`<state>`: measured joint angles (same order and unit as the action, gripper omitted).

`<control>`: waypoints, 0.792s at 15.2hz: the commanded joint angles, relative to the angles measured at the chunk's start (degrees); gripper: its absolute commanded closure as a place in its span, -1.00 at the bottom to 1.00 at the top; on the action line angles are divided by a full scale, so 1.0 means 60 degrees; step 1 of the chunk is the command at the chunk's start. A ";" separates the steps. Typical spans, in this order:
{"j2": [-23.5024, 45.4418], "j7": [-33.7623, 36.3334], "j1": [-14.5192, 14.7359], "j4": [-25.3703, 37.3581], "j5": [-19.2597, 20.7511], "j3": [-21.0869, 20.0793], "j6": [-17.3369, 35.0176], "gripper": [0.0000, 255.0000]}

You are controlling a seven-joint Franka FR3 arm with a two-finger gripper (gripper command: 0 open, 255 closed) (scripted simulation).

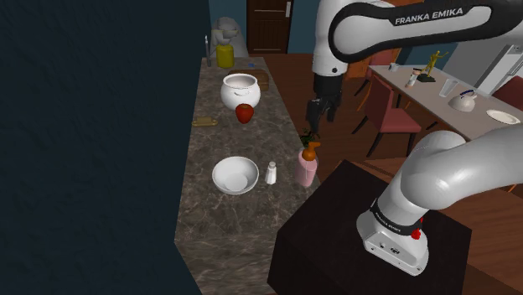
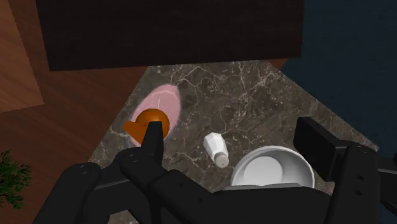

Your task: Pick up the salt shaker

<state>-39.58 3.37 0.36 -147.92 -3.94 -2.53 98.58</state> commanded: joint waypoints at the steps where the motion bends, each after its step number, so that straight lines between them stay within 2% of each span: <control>1: 0.0433 0.0132 0.0037 -0.0341 -0.0151 -0.0105 0.0954 -1.00; 7: 0.2093 0.0298 0.0076 -0.0936 -0.0484 -0.0273 0.3654 -1.00; 12: 0.3937 0.0370 0.0133 -0.0948 -0.0771 -0.0384 0.5885 -1.00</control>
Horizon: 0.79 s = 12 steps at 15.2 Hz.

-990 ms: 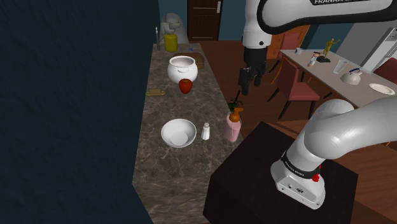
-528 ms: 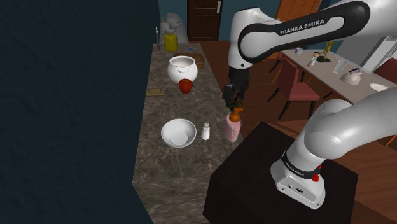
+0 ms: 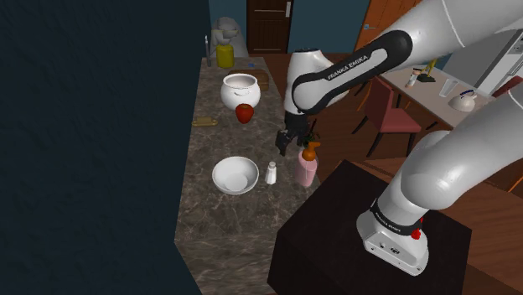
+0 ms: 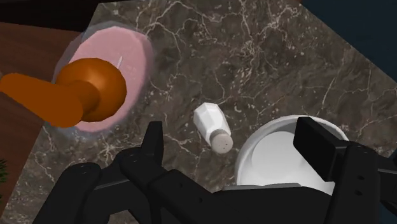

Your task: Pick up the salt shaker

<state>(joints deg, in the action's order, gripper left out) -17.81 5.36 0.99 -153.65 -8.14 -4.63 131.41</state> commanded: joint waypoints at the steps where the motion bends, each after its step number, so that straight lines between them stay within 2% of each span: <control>1: 0.0714 0.0042 0.0041 0.0060 -0.0130 -0.0050 0.0840 -1.00; 7: 0.3249 -0.0005 0.0132 0.0734 -0.0525 -0.0124 0.3155 -1.00; 12: 0.3951 -0.0133 0.0143 0.0783 -0.0653 -0.0151 0.3829 -1.00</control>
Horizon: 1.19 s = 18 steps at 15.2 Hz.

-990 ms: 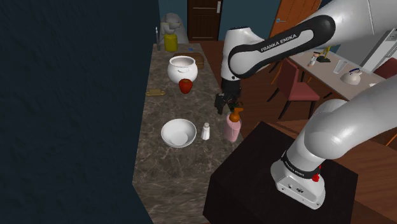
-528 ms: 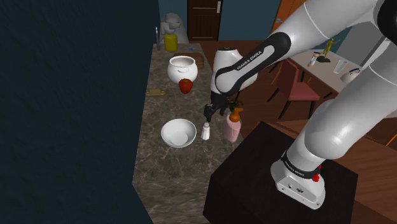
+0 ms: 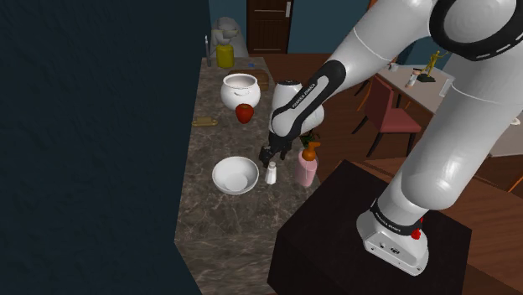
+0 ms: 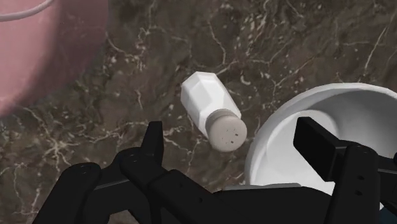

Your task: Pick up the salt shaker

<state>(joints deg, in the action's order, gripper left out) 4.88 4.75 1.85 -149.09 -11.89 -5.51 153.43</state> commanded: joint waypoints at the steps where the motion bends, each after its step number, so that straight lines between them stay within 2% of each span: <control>1: 0.0316 -0.0063 0.0001 0.0027 -0.0056 -0.0013 0.0299 -1.00; 3: 0.0702 -0.0150 -0.0003 0.0054 -0.0132 -0.0036 0.0657 -1.00; 5: 0.0701 -0.0149 -0.0005 0.0054 -0.0131 -0.0038 0.0657 -1.00; 6: 0.0709 -0.0148 -0.0003 0.0051 -0.0133 -0.0039 0.0666 1.00; 15: 0.0702 -0.0149 -0.0005 0.0054 -0.0131 -0.0037 0.0657 1.00; 18: 0.0253 -0.0049 0.0003 0.0024 -0.0044 -0.0007 0.0239 1.00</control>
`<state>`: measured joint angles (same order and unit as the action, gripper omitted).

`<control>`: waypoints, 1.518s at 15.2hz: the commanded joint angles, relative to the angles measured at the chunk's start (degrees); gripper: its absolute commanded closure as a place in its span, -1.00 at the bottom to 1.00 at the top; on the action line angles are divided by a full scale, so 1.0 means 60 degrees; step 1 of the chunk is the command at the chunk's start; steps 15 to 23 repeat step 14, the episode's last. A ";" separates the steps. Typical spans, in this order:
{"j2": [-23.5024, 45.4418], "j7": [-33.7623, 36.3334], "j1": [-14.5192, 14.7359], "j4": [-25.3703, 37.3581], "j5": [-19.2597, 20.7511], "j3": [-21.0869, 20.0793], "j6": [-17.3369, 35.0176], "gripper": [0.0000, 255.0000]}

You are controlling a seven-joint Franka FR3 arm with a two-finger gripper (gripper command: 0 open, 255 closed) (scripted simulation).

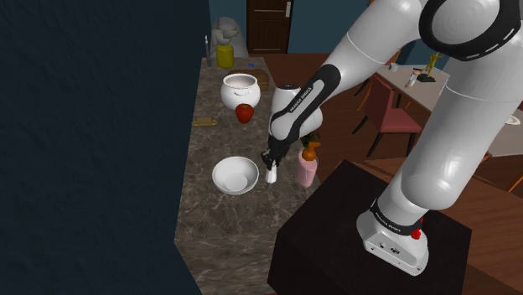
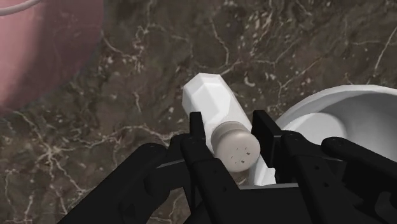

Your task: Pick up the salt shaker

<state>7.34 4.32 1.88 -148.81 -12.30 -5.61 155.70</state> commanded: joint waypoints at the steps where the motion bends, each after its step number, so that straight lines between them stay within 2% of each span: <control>1: -0.0303 0.0054 -0.0001 -0.0026 0.0052 0.0018 -0.0280 1.00; 12: -0.1791 0.0351 -0.0035 0.0084 0.0306 0.0067 -0.1873 1.00; 23: -0.1810 0.0355 -0.0036 0.0087 0.0309 0.0068 -0.1895 1.00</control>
